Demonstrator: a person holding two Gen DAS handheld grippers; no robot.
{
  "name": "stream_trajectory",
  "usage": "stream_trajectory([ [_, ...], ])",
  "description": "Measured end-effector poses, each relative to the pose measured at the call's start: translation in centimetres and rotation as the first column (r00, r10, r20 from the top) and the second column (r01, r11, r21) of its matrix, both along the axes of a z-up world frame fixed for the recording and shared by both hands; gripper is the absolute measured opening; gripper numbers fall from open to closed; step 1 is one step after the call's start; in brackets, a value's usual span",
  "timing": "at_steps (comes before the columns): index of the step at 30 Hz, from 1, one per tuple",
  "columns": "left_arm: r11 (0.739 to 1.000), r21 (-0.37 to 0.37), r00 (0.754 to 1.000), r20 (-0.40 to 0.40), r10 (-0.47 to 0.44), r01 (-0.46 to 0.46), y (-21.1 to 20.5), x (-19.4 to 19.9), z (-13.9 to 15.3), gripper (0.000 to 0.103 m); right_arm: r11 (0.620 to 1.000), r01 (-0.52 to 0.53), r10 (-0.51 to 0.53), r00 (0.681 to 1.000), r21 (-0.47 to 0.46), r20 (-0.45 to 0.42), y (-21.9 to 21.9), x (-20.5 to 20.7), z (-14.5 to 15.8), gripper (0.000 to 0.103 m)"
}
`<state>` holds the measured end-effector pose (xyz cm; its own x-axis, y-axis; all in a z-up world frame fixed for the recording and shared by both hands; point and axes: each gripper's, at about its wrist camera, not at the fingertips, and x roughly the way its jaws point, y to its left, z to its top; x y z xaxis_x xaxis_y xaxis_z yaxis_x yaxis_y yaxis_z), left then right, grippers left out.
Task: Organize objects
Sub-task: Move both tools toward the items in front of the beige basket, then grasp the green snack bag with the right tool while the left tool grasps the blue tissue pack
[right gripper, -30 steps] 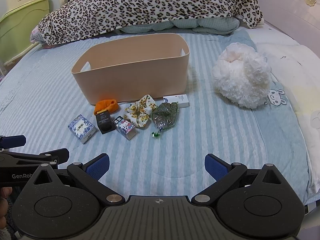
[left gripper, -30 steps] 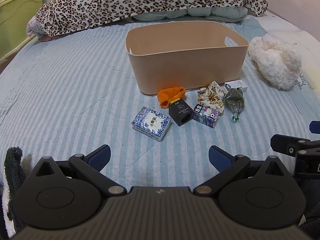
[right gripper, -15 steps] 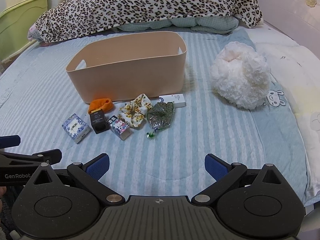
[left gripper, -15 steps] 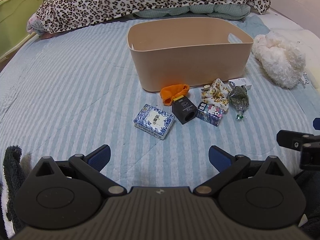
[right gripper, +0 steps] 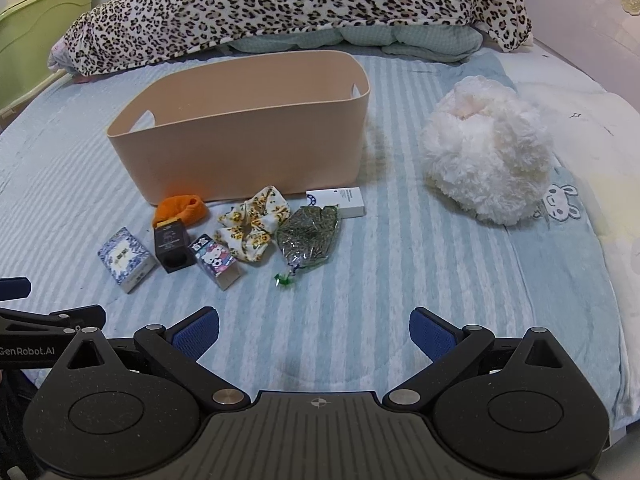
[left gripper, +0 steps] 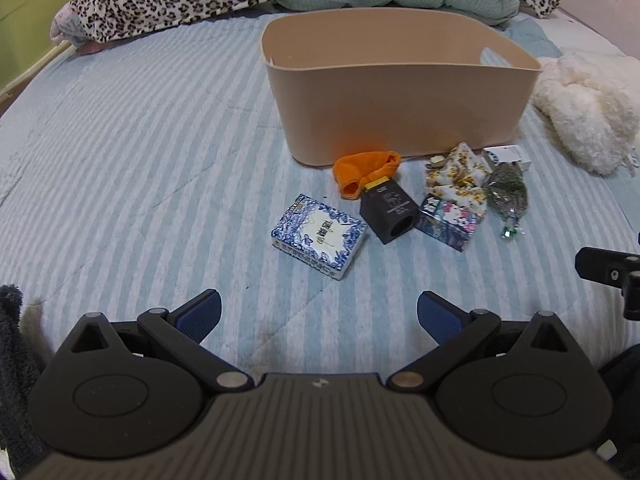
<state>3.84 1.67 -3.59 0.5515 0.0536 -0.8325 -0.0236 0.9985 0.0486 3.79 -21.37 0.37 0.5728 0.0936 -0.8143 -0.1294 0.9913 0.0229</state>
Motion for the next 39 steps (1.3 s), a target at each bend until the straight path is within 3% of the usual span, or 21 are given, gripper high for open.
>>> stream_trajectory([
  [12,0.999,0.040,0.999,-0.043,-0.003,0.005,1.3,3.8,-3.7,0.103,0.997,-0.073,0.073,0.997,-0.018,-0.025,1.2,4.0,-3.7,0.100],
  [17,0.998,0.037,0.998,-0.042,-0.040,0.042,1.7,5.6,-5.0,0.103,0.995,-0.099,0.098,0.994,-0.021,-0.040,1.6,5.9,-5.6,0.097],
  [22,0.993,0.079,0.996,-0.022,-0.083,0.085,1.4,7.0,-6.1,0.103,0.994,-0.104,0.103,0.994,-0.030,-0.041,1.7,7.8,-7.1,0.092],
  [30,0.994,0.008,0.993,-0.035,-0.113,0.113,2.4,8.0,-6.8,0.102,0.995,-0.094,0.093,0.995,-0.042,-0.040,1.7,9.8,-8.9,0.076],
  [31,0.993,0.005,0.992,-0.034,-0.118,0.119,2.5,8.0,-6.7,0.101,0.995,-0.095,0.094,0.995,-0.040,-0.034,1.6,9.8,-9.0,0.072],
  [32,0.992,-0.003,0.991,-0.027,-0.128,0.128,2.5,7.9,-6.7,0.094,0.994,-0.098,0.097,0.995,-0.040,-0.029,1.6,9.7,-9.1,0.063],
  [36,0.984,-0.022,0.984,0.011,-0.176,0.176,2.1,7.6,-6.0,0.070,0.993,-0.108,0.108,0.994,-0.043,-0.011,1.9,9.6,-9.2,0.047],
  [39,0.981,-0.029,0.981,0.029,-0.190,0.191,1.9,7.4,-5.9,0.067,0.991,-0.119,0.119,0.993,-0.061,0.003,2.5,9.2,-9.3,0.042],
])
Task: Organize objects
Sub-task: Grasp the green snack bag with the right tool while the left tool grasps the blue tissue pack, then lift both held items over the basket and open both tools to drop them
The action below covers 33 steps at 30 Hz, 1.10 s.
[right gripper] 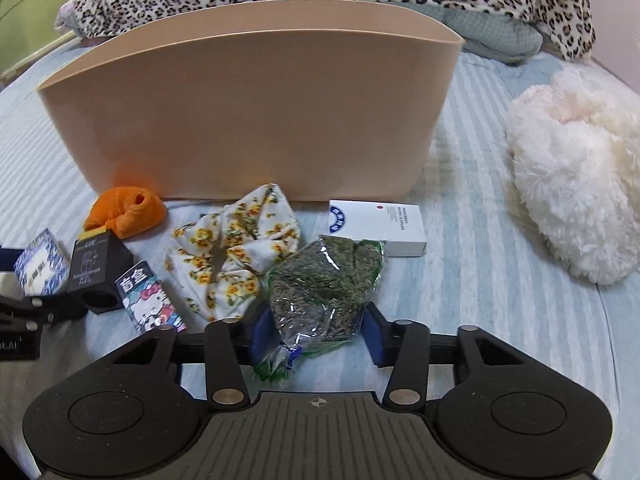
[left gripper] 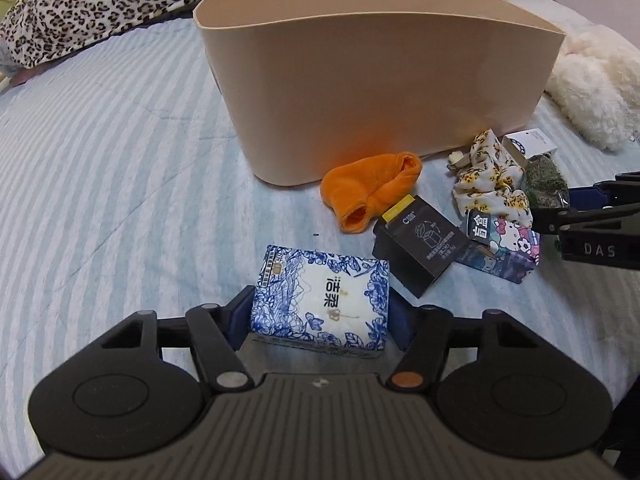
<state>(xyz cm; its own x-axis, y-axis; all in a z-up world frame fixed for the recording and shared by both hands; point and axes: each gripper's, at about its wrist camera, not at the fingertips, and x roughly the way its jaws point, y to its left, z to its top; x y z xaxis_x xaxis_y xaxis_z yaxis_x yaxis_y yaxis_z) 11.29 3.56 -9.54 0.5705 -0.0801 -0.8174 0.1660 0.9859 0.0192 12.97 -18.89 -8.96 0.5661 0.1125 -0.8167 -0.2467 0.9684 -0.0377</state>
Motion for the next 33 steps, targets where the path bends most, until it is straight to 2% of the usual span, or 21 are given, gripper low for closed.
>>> stream_trajectory([
  [3,1.000,-0.023,1.000,0.009,-0.003,0.003,0.5,-0.3,0.0,0.066,1.000,-0.011,0.011,1.000,-0.030,0.012,0.6,-0.5,0.2,0.038],
  [10,0.997,-0.070,1.000,0.022,0.010,-0.009,1.6,-2.0,1.0,0.066,0.999,0.030,-0.030,0.999,0.011,0.011,-0.6,-1.5,1.5,0.037],
  [12,0.996,-0.091,0.999,0.034,0.016,-0.013,2.1,-2.6,1.9,0.066,0.999,0.039,-0.040,0.999,0.027,0.026,-1.1,-2.1,2.4,0.037],
  [17,0.997,-0.082,0.993,0.114,0.025,-0.016,2.1,-2.8,4.8,0.066,0.997,0.046,-0.051,0.995,0.056,0.089,-1.8,-3.0,5.1,0.037],
  [26,0.999,-0.052,0.961,0.277,0.014,0.001,1.0,0.6,10.7,0.066,0.996,0.020,-0.040,0.970,0.086,0.239,-1.3,-1.4,10.9,0.037],
  [33,1.000,-0.026,0.947,0.321,0.014,-0.006,-0.2,5.5,12.7,0.066,0.997,0.013,-0.038,0.943,0.080,0.330,-0.5,2.8,14.1,0.037],
])
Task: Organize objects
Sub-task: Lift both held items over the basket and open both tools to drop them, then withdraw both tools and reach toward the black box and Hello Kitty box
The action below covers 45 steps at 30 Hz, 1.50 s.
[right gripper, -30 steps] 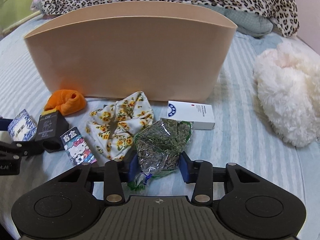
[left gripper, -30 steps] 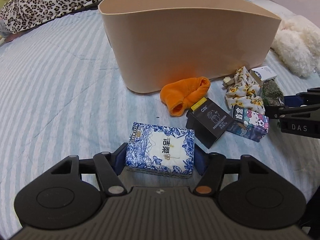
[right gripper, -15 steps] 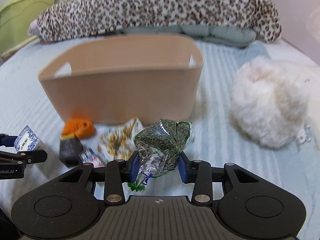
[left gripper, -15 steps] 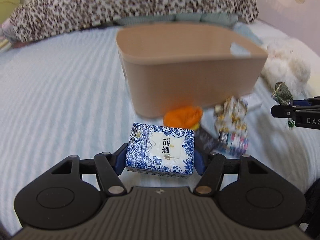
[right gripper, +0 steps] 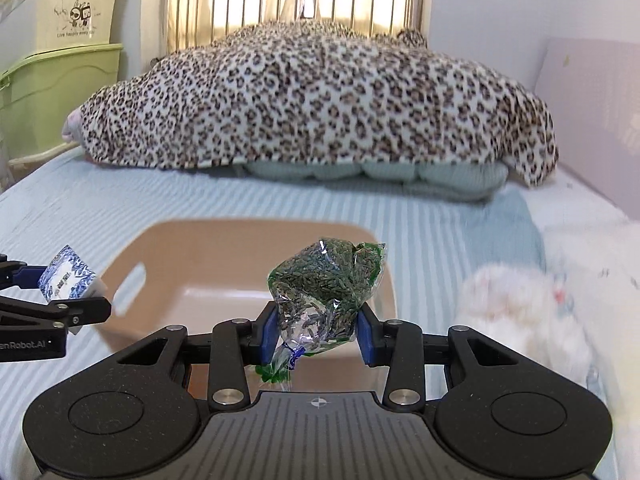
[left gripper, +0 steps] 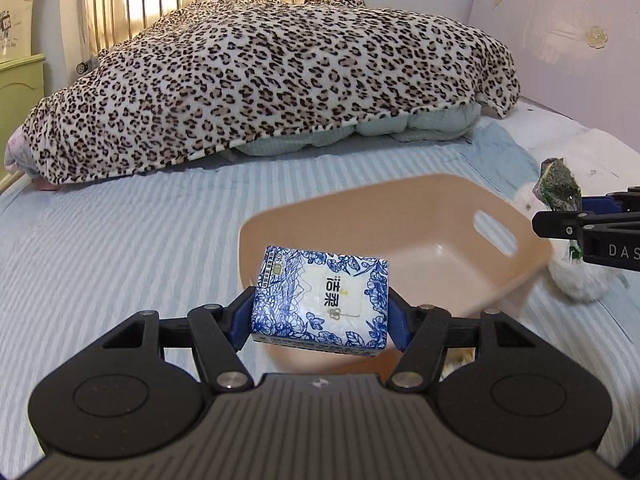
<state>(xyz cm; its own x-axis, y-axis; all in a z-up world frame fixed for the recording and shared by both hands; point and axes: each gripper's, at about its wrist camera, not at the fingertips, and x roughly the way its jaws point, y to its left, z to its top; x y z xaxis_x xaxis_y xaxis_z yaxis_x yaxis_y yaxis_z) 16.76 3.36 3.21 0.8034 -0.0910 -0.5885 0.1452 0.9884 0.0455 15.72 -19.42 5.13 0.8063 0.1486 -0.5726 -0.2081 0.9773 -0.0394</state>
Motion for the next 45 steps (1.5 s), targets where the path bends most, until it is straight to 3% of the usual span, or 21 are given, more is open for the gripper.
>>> stream_trajectory([
  [7,0.998,0.057,0.999,-0.043,0.009,-0.007,-1.6,4.8,-1.6,0.066,1.000,-0.002,0.002,1.000,-0.017,-0.007,1.1,5.0,0.0,0.037],
  [13,0.995,0.098,0.988,-0.150,0.045,-0.031,-2.5,7.8,-4.9,0.066,0.998,-0.020,0.014,0.996,-0.065,-0.086,2.9,8.9,-2.8,0.037],
  [20,0.990,0.138,0.975,-0.218,0.034,-0.004,-3.2,8.3,-7.1,0.067,0.993,-0.025,0.004,0.985,-0.118,-0.171,4.1,10.0,-6.6,0.038],
  [21,0.991,0.137,0.974,-0.221,0.036,-0.006,-3.1,8.2,-7.1,0.067,0.991,-0.026,0.003,0.984,-0.128,-0.179,4.2,10.0,-6.8,0.039],
  [22,0.991,0.132,0.974,-0.224,0.038,-0.009,-3.0,8.0,-6.9,0.067,0.990,-0.025,0.000,0.983,-0.136,-0.184,4.2,10.0,-6.9,0.048],
  [23,0.992,0.124,0.974,-0.222,0.041,-0.014,-2.8,7.9,-6.6,0.067,0.990,-0.023,-0.003,0.983,-0.137,-0.185,4.1,10.0,-6.9,0.051],
  [28,0.995,0.097,0.980,-0.194,0.047,-0.029,-1.9,6.1,-4.1,0.080,0.993,0.000,-0.018,0.989,-0.120,-0.145,3.0,8.1,-5.2,0.076],
  [32,0.996,0.076,0.983,-0.174,0.065,-0.052,-1.3,4.2,-2.5,0.086,0.993,0.012,-0.026,0.993,-0.119,-0.112,1.9,5.8,-3.4,0.088],
  [38,0.995,0.085,0.983,-0.170,0.062,-0.048,-1.1,1.2,-1.4,0.087,0.995,0.036,-0.046,0.994,-0.095,-0.096,0.4,1.9,-1.8,0.096],
  [45,0.995,0.095,0.981,-0.190,0.035,-0.017,-1.2,-1.8,-2.3,0.090,0.994,0.044,-0.058,0.987,-0.098,-0.147,-0.3,-1.6,-2.9,0.098],
])
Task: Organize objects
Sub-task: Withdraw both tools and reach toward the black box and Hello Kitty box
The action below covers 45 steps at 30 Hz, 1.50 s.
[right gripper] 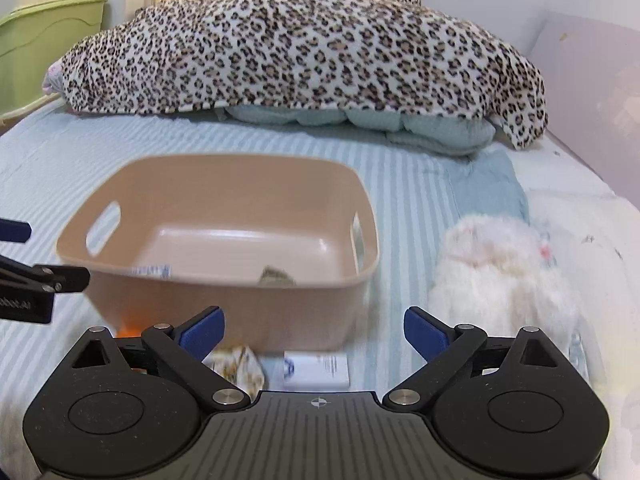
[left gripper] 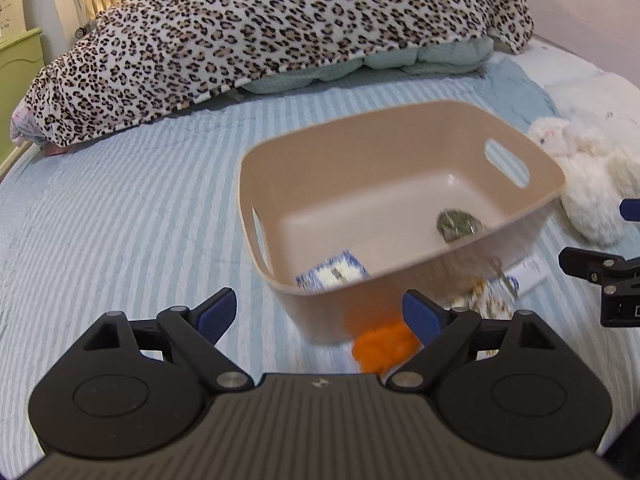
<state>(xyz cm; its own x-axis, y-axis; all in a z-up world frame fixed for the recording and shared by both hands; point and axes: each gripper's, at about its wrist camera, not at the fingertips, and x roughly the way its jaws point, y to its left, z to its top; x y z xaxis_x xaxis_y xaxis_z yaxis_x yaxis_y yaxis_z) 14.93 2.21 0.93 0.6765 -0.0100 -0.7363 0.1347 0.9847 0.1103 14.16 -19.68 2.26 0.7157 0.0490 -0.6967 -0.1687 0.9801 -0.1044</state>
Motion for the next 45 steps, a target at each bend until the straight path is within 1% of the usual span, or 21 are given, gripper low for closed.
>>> stream_trajectory([
  [6,1.000,-0.018,0.997,-0.077,-0.013,0.011,-0.3,-1.1,-2.4,0.090,1.000,0.027,-0.025,0.997,0.016,-0.070,-0.7,-2.1,-2.9,0.098],
  [9,1.000,-0.014,0.996,-0.091,-0.017,0.015,-0.7,-1.3,-3.6,0.090,0.999,0.047,-0.045,0.993,0.018,-0.111,-1.1,-2.6,-4.7,0.098],
  [13,0.998,-0.057,0.993,-0.117,-0.011,0.004,-1.2,-1.1,-4.7,0.090,0.997,0.074,-0.068,0.986,0.029,-0.153,-1.6,-3.2,-6.7,0.098],
  [16,0.997,-0.072,0.993,-0.121,0.000,-0.009,-2.0,-0.6,-5.3,0.090,0.995,0.087,-0.078,0.981,0.044,-0.176,-1.9,-3.6,-7.8,0.098],
  [19,0.996,-0.085,0.992,-0.127,0.010,-0.021,-2.8,-0.1,-6.0,0.090,0.994,0.098,-0.085,0.978,0.057,-0.193,-2.0,-3.6,-8.5,0.098],
  [23,0.998,-0.060,0.988,-0.150,0.025,-0.034,-3.6,0.5,-7.3,0.090,0.992,0.106,-0.090,0.975,0.067,-0.205,-2.1,-3.4,-9.3,0.098],
  [27,0.996,-0.049,0.979,-0.195,0.064,-0.075,-3.2,0.8,-8.7,0.090,0.991,0.100,-0.079,0.974,0.087,-0.214,-2.0,-3.5,-9.5,0.098],
  [31,0.988,-0.107,0.966,-0.245,0.082,-0.111,-1.8,0.8,-9.5,0.090,0.994,0.081,-0.063,0.972,0.069,-0.227,-1.4,-4.0,-9.6,0.098],
  [33,0.982,-0.138,0.958,-0.272,0.086,-0.127,-1.2,0.7,-9.9,0.090,0.994,0.072,-0.051,0.970,0.080,-0.238,-1.3,-4.4,-9.6,0.098],
  [35,0.979,-0.150,0.955,-0.282,0.089,-0.136,-0.8,0.7,-10.1,0.090,0.994,0.061,-0.035,0.968,0.095,-0.248,-1.1,-4.8,-9.5,0.098],
  [38,0.984,-0.135,0.959,-0.275,0.073,-0.114,-0.8,0.4,-10.3,0.088,0.994,0.034,-0.008,0.968,0.101,-0.251,-0.3,-5.1,-9.6,0.098],
  [39,0.987,-0.125,0.960,-0.272,0.068,-0.105,-0.8,0.4,-10.3,0.084,0.994,0.026,0.002,0.968,0.104,-0.253,0.0,-5.1,-9.6,0.098],
  [41,0.990,-0.106,0.962,-0.268,0.061,-0.092,-0.8,0.3,-10.4,0.079,0.994,0.007,0.023,0.966,0.112,-0.257,0.7,-5.0,-9.8,0.098],
  [45,0.991,-0.105,0.963,-0.264,0.054,-0.084,-0.1,0.3,-10.2,0.070,0.993,-0.030,0.059,0.965,0.113,-0.254,2.4,-4.6,-10.1,0.098],
])
